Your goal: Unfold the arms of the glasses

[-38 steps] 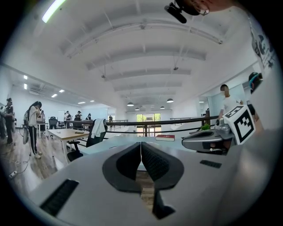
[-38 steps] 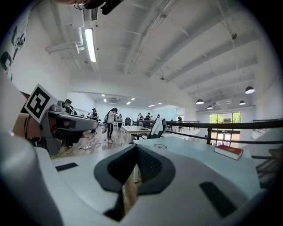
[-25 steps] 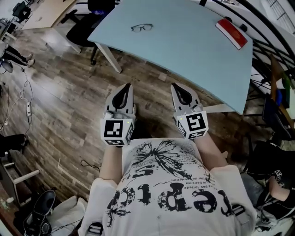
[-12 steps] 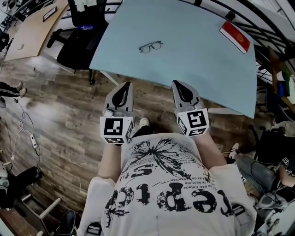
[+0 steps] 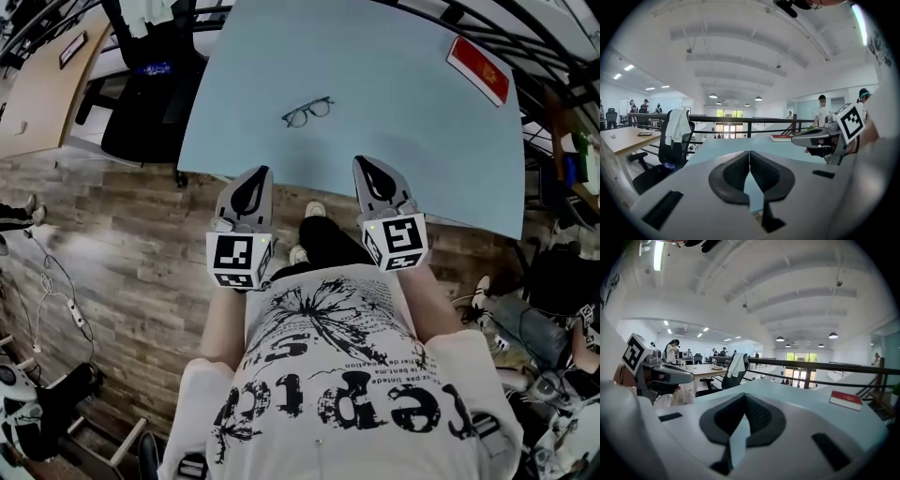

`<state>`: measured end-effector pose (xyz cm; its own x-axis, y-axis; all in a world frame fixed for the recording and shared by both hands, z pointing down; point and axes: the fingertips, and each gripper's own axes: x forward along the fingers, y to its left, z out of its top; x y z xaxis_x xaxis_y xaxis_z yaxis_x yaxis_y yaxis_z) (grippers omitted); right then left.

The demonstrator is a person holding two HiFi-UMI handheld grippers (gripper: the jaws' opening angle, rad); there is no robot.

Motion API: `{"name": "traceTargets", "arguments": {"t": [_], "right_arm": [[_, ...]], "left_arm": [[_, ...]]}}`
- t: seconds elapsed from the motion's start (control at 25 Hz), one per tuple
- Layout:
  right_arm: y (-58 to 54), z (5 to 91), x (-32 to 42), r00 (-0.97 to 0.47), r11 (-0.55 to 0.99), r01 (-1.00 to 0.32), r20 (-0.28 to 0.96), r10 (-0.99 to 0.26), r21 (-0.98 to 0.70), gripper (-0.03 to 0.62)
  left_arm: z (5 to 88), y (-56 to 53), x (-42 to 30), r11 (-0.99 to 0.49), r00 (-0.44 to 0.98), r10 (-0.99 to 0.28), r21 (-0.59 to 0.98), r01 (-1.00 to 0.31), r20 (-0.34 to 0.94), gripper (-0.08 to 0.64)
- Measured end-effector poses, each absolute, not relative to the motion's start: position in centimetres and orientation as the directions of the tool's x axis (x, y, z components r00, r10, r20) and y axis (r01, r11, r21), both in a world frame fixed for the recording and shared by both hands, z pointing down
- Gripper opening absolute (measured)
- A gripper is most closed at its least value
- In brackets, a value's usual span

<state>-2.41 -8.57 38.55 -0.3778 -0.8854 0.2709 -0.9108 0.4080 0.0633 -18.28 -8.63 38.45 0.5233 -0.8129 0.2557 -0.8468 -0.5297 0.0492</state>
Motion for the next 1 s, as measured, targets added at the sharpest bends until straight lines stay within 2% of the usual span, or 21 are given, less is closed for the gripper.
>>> {"name": "traceTargets", "arguments": {"t": [0.44, 0.64, 0.76, 1.0], "right_arm": [[-21.6, 42.1, 0.4, -0.377, 0.419, -0.907, 0.367, -0.851, 0.040, 0.009], [-26.1, 45.0, 1.6, -0.385, 0.446, -0.895, 0.445, -0.809, 0.036, 0.011], [-28.1, 47.4, 1.8, -0.419, 0.516, -0.856, 0.534, -0.734, 0.037, 0.011], [-30.0, 53.4, 1.0, -0.450, 0.726, -0.684, 0.744, -0.494, 0.068, 0.011]], "left_arm": [[41.6, -20.4, -15.9, -0.531, 0.516, -0.785, 0.054, -0.845, 0.342, 0.020], [45.0, -24.6, -14.5, -0.535, 0.506, -0.750, 0.059, -0.843, 0.427, 0.020], [46.3, -26.3, -13.8, -0.536, 0.500, -0.735, 0.058, -0.842, 0.458, 0.020], [48.4, -28.4, -13.7, -0.527, 0.497, -0.715, 0.088, -0.845, 0.492, 0.020]]}}
